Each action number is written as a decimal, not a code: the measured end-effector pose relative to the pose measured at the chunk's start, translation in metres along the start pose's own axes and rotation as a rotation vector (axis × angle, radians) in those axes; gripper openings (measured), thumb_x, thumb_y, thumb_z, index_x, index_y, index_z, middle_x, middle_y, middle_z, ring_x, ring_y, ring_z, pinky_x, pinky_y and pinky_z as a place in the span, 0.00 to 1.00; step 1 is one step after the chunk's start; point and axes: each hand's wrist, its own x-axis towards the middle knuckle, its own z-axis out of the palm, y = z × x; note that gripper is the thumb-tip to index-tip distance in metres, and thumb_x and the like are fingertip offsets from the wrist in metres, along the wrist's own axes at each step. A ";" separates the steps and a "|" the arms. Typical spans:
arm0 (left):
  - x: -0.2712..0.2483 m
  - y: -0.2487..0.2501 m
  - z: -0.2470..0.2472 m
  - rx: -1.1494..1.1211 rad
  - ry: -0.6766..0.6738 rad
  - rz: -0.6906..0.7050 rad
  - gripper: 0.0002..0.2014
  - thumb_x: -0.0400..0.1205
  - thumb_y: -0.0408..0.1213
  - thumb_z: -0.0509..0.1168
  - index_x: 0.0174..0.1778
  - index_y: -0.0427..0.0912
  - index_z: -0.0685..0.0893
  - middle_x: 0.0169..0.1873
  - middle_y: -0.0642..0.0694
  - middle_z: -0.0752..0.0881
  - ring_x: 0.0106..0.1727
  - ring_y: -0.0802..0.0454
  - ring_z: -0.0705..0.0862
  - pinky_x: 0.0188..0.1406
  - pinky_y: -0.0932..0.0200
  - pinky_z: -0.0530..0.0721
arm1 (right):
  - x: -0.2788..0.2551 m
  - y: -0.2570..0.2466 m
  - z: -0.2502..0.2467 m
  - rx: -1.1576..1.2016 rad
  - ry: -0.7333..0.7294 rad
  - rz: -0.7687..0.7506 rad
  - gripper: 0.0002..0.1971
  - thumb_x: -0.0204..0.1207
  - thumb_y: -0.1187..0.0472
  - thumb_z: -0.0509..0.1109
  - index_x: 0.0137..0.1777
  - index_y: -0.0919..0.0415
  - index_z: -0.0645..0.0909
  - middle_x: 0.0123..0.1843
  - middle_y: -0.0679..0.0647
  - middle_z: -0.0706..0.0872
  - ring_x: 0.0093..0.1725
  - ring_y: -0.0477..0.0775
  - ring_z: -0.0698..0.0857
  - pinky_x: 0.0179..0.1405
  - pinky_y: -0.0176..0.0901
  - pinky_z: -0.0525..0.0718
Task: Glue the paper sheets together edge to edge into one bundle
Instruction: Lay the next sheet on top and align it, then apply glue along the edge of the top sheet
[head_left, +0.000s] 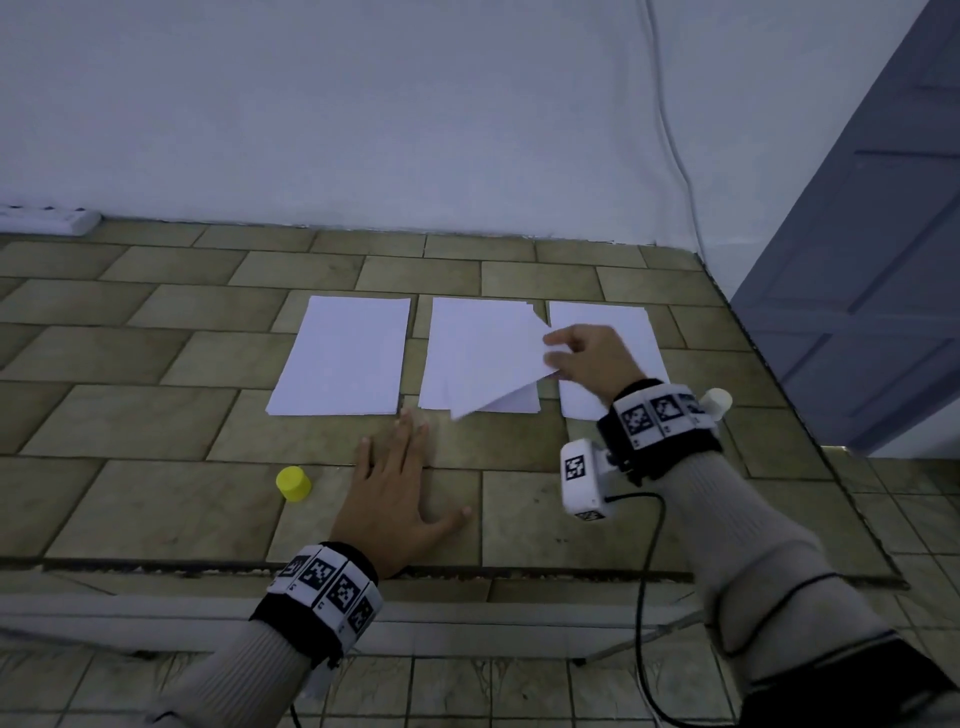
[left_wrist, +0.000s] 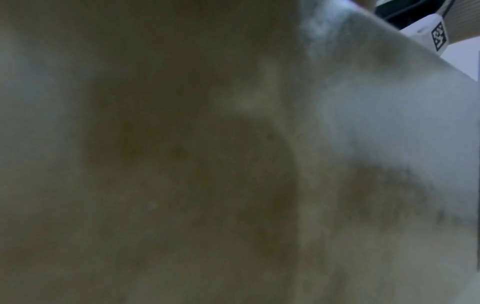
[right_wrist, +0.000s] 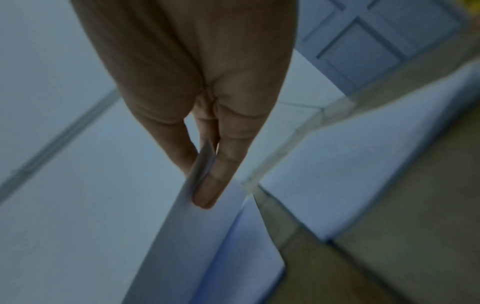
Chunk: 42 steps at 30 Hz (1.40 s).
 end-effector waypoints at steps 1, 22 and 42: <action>0.000 0.000 0.000 0.010 -0.002 0.000 0.59 0.68 0.82 0.31 0.86 0.40 0.44 0.84 0.44 0.36 0.85 0.51 0.42 0.84 0.40 0.40 | 0.001 0.004 0.009 -0.024 0.014 0.013 0.14 0.74 0.68 0.73 0.60 0.66 0.83 0.56 0.60 0.85 0.50 0.55 0.86 0.54 0.39 0.86; 0.001 0.000 0.002 0.081 -0.012 -0.017 0.52 0.73 0.76 0.38 0.86 0.43 0.50 0.86 0.46 0.45 0.85 0.54 0.37 0.83 0.40 0.36 | 0.020 0.005 0.049 -0.496 -0.089 0.116 0.28 0.75 0.61 0.74 0.74 0.66 0.70 0.73 0.61 0.74 0.72 0.59 0.74 0.66 0.45 0.76; 0.002 0.004 -0.012 -0.067 -0.068 -0.062 0.64 0.59 0.84 0.20 0.86 0.47 0.51 0.86 0.50 0.44 0.84 0.59 0.37 0.83 0.45 0.35 | -0.008 -0.011 0.037 -0.575 -0.012 0.046 0.26 0.80 0.50 0.66 0.74 0.58 0.70 0.70 0.63 0.68 0.63 0.64 0.79 0.61 0.54 0.81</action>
